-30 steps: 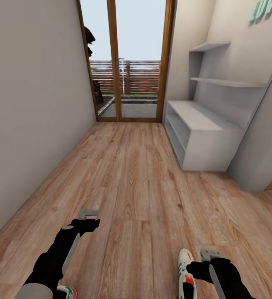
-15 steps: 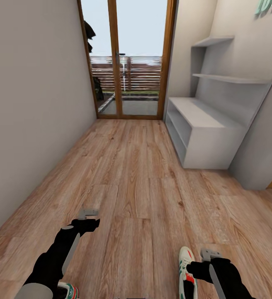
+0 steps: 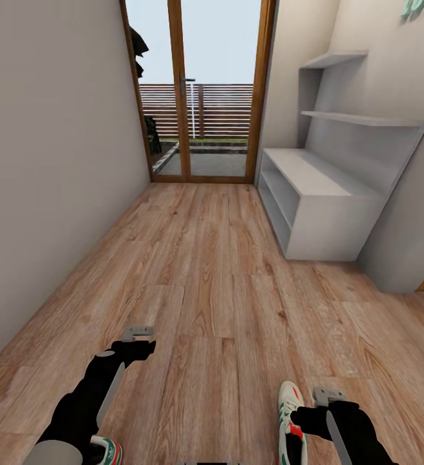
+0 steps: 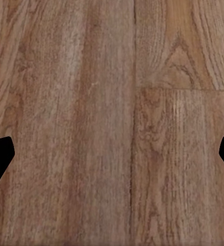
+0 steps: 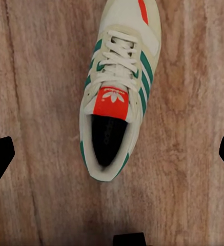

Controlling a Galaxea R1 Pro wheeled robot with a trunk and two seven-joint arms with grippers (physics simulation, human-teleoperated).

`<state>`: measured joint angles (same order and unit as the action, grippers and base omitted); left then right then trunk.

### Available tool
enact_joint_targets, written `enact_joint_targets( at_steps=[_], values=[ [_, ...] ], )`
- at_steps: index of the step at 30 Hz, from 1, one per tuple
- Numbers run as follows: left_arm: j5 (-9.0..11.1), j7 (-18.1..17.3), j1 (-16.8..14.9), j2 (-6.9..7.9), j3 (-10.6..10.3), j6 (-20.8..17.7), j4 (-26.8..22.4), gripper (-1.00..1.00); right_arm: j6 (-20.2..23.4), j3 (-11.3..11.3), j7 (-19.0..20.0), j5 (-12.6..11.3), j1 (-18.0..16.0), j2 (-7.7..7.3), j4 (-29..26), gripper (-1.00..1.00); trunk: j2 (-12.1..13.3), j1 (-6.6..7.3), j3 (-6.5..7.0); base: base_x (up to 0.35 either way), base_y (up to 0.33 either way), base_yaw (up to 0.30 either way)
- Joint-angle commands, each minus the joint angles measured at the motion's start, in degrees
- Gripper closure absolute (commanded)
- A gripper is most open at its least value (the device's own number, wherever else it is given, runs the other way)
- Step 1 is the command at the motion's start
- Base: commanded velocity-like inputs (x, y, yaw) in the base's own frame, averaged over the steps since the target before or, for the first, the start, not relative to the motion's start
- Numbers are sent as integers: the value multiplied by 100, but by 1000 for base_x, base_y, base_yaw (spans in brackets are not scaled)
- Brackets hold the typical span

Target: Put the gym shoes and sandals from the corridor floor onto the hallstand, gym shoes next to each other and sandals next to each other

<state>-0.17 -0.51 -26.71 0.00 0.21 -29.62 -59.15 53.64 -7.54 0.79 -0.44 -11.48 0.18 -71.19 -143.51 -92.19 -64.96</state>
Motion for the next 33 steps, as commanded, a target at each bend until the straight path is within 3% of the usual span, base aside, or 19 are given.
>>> enact_joint_targets(
  at_steps=[1, 11, 23, 33],
  values=[
    [0, 0, 2, 0, -1, 0, 0, -100, -1, 0, 2, 0, -1, 0, 0, -100, 0, 0, 0, 0, 0, 0],
    [0, -5, 1, 0, -3, -1, 0, -100, 2, 6, 1, 0, 3, 0, 0, -100, 0, 0, 0, 0, 26, -64],
    [0, -2, 6, 0, -4, 0, 0, -100, -1, 6, 3, 0, 1, 0, 0, -100, 0, 0, 0, 87, 215, -106],
    [0, -2, 8, 0, -4, 0, 0, -100, 3, 4, 0, 0, 2, 0, 0, -100, 0, 0, 0, 38, 60, -6]
  ],
)
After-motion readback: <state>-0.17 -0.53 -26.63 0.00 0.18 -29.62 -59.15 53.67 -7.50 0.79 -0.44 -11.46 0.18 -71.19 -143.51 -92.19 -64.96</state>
